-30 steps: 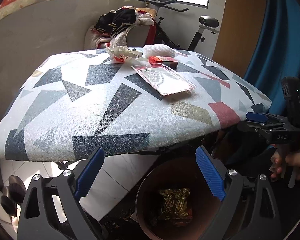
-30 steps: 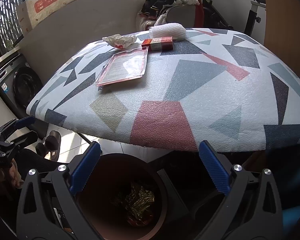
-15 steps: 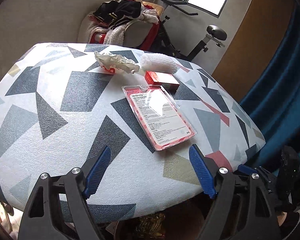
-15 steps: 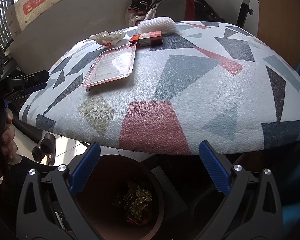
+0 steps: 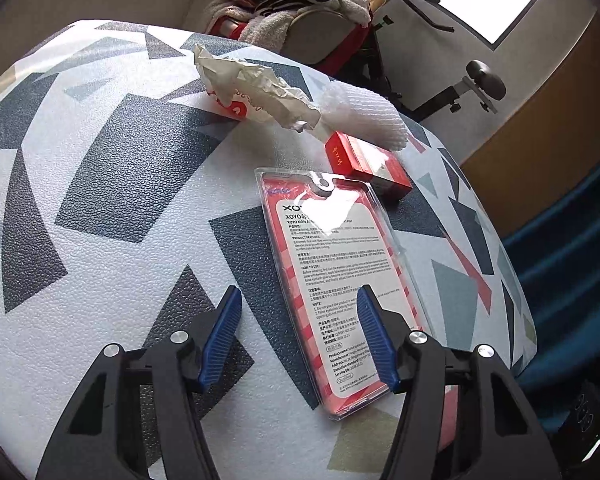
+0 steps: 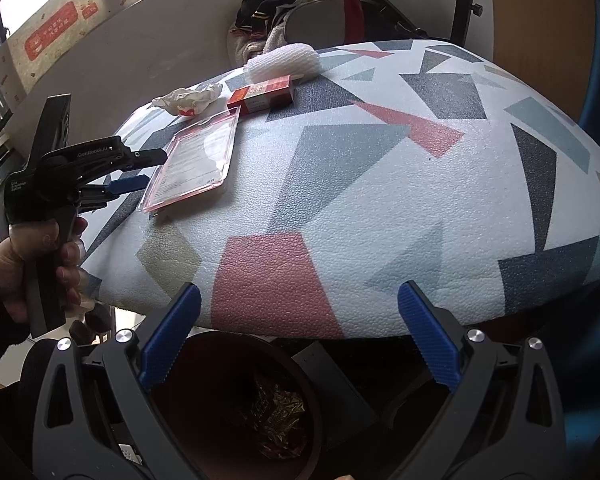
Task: Collect trash
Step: 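Grasp the red-bordered blister card with the left gripper and lift it, then grasp the red Double Happiness box with the right gripper while the left holds the card, then carry the red box and blister card over the brown bin with both grippers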
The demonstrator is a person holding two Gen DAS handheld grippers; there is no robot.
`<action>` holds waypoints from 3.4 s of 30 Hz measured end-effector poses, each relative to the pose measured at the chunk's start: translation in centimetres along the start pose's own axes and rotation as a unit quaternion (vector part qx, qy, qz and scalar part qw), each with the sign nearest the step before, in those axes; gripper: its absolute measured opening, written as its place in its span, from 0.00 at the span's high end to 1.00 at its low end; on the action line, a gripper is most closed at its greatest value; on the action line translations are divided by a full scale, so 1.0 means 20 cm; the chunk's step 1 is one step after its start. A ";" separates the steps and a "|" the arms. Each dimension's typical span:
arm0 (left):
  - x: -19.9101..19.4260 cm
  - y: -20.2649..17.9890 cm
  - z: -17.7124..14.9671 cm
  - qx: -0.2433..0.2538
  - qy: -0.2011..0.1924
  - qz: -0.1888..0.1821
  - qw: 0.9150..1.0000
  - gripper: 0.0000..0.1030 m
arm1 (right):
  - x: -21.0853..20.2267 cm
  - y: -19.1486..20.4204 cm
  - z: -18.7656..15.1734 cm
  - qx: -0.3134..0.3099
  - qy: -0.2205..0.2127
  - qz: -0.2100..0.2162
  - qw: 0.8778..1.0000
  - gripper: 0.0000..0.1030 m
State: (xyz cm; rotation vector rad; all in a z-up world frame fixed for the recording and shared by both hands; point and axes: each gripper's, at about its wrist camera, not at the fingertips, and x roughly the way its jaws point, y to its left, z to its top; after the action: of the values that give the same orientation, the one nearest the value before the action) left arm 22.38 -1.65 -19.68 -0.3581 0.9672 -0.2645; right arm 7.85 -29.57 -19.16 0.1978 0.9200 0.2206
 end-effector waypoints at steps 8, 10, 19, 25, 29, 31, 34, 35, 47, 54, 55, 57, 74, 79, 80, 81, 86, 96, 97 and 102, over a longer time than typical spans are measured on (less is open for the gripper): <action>0.04 -0.07 0.00 0.052 0.001 0.049 0.997 0.50 | 0.00 -0.03 0.00 0.021 -0.003 0.002 1.000 0.06; 0.04 -0.07 0.01 0.061 0.005 0.044 0.997 0.74 | -0.01 -0.04 0.01 0.025 -0.007 -0.001 1.000 0.06; -0.20 -0.04 -0.02 0.098 -0.020 0.011 0.995 0.96 | -0.05 -0.03 0.07 0.016 -0.019 -0.014 1.000 0.06; -0.50 -0.03 0.03 0.149 -0.068 0.001 0.986 0.96 | -0.01 0.05 0.24 -0.001 -0.026 -0.005 1.000 0.06; -0.66 0.04 0.08 0.151 -0.099 0.003 0.984 0.96 | 0.04 0.14 0.44 -0.027 -0.035 -0.002 0.999 0.06; -0.74 0.08 0.10 0.145 -0.113 -0.002 0.983 0.96 | 0.11 0.19 0.55 -0.039 -0.036 -0.003 0.999 0.06; -0.82 0.15 0.12 0.129 -0.131 -0.010 0.983 0.96 | 0.24 0.27 0.72 -0.056 -0.037 -0.010 0.998 0.06; -0.84 0.16 0.13 0.125 -0.135 -0.011 0.983 0.96 | 0.29 0.30 0.77 -0.063 -0.036 -0.015 0.997 0.06; -0.88 0.35 0.18 0.101 -0.148 0.007 0.984 0.96 | 0.94 0.45 1.12 -0.066 0.022 -0.089 0.994 0.06; -0.82 0.33 0.17 0.096 -0.142 -0.009 0.985 0.96 | 1.10 0.44 1.14 -0.071 0.092 -0.090 0.989 0.15; -0.82 0.33 0.16 0.097 -0.140 -0.010 0.985 0.96 | 1.07 0.43 1.14 -0.060 0.083 -0.072 0.992 0.15; -0.81 0.31 0.15 0.101 -0.138 -0.012 0.985 0.96 | 0.98 0.44 1.12 -0.063 0.051 -0.055 0.995 0.15; -0.87 -0.02 -0.30 0.159 -0.107 -0.012 0.981 0.96 | 0.07 0.40 0.46 -0.092 -0.040 0.031 0.995 0.15; -0.88 -0.11 -0.50 0.174 -0.091 -0.011 0.980 0.96 | -0.08 0.35 0.27 -0.081 -0.052 0.040 0.995 0.15; -0.88 -0.12 -0.53 0.177 -0.087 -0.012 0.980 0.96 | -0.10 0.34 0.24 -0.081 -0.054 0.039 0.994 0.15; -0.88 -0.13 -0.57 0.182 -0.084 -0.011 0.980 0.96 | -0.12 0.33 0.21 -0.081 -0.056 0.038 0.994 0.15; -0.86 -0.19 -0.71 0.205 -0.068 -0.009 0.976 0.96 | -0.21 0.31 0.09 -0.078 -0.066 0.040 0.994 0.15; -0.83 -0.20 -0.81 0.203 -0.049 -0.012 0.978 0.96 | -0.31 0.33 -0.04 -0.101 -0.071 0.041 0.991 0.15; -0.83 -0.20 -0.81 0.203 -0.047 -0.013 0.978 0.96 | -0.31 0.33 -0.04 -0.101 -0.071 0.042 0.991 0.15; -0.82 -0.21 -0.84 0.199 -0.027 -0.057 0.978 0.93 | -0.32 0.32 -0.08 -0.102 -0.069 0.041 0.992 0.15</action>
State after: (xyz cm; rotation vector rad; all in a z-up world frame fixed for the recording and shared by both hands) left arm -0.84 -2.22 -14.33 -0.0521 0.8184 -0.5411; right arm 2.16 -25.00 -13.53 0.0603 0.7479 0.3713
